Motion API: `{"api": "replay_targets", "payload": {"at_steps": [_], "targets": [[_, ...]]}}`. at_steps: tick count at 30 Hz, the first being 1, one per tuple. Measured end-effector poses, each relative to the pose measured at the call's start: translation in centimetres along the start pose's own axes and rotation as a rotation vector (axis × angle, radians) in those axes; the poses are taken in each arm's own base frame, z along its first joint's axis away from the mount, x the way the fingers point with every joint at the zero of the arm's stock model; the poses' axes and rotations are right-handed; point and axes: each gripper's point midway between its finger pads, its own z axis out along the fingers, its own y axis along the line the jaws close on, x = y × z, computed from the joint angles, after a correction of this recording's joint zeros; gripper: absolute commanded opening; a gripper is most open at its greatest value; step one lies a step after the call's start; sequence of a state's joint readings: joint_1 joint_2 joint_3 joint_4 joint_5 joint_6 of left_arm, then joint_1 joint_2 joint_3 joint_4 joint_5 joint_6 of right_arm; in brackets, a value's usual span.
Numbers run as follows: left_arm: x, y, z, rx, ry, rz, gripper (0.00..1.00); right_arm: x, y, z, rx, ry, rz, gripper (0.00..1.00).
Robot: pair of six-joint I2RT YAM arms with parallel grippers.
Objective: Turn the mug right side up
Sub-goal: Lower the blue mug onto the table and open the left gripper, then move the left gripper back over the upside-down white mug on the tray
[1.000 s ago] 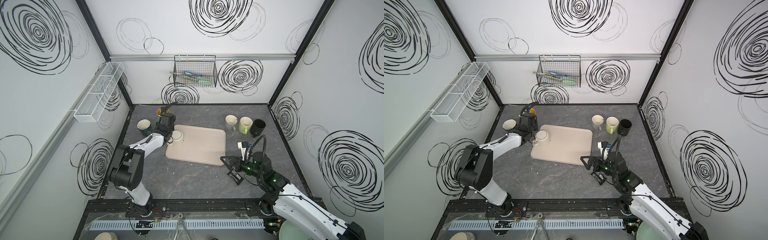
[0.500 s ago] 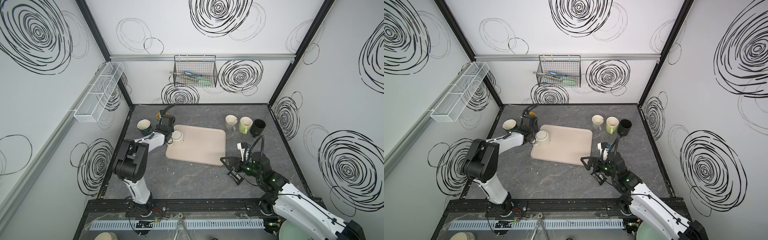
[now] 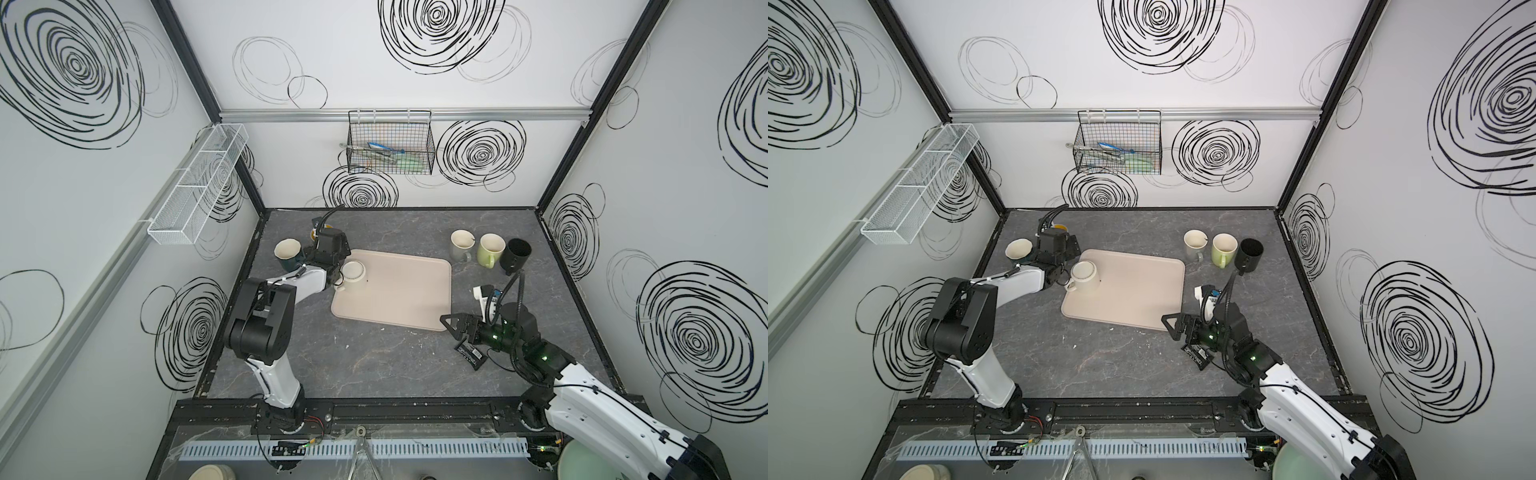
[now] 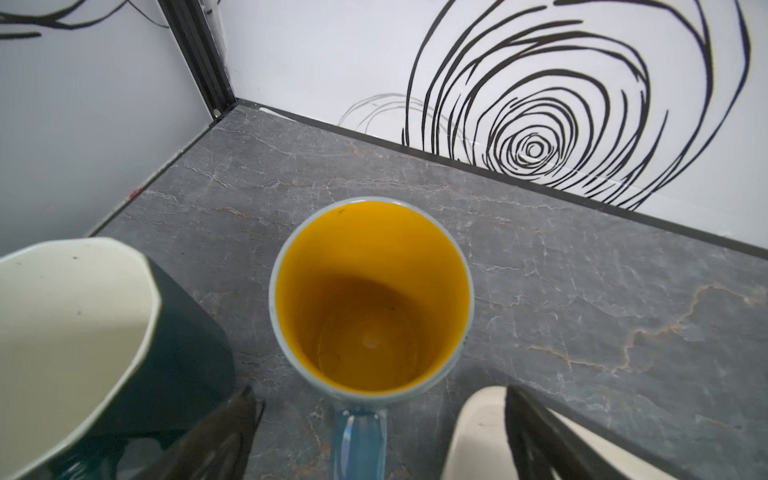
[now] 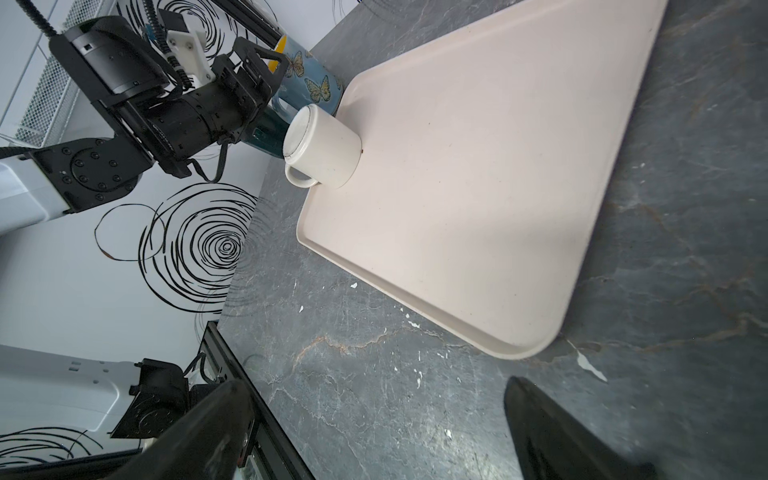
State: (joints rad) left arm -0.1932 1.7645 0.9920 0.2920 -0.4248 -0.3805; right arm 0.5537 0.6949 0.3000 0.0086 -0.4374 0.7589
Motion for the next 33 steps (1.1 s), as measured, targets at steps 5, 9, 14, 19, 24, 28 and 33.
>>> {"api": "replay_targets", "payload": {"at_steps": [5, 9, 14, 19, 24, 28, 33], "targets": [[0.4, 0.4, -1.2, 0.004, 0.002, -0.036, 0.96, -0.2, -0.4, -0.1, 0.014, -0.007, 0.003, 1.0], [0.9, -0.1, -2.8, 0.023, -0.001, -0.042, 0.96, -0.4, -0.9, -0.2, 0.03, -0.012, 0.012, 1.0], [2.2, -2.3, -4.9, 0.06, 0.005, 0.004, 0.96, -0.9, -1.9, -0.6, 0.045, -0.019, 0.044, 1.0], [4.1, -4.1, -6.5, 0.1, 0.042, 0.056, 0.96, -1.4, -2.2, -1.3, 0.047, -0.038, 0.04, 1.0], [5.1, -5.8, -8.0, 0.148, 0.058, 0.09, 0.96, -1.4, -2.5, -1.6, 0.058, -0.038, 0.042, 1.0], [6.1, -6.9, -9.4, 0.207, 0.081, 0.102, 0.96, -1.0, -2.9, -1.6, 0.069, -0.026, 0.052, 1.0], [8.3, -7.3, -10.0, 0.248, 0.138, 0.124, 0.96, -0.9, -3.0, -1.8, 0.078, -0.024, 0.048, 1.0]]}}
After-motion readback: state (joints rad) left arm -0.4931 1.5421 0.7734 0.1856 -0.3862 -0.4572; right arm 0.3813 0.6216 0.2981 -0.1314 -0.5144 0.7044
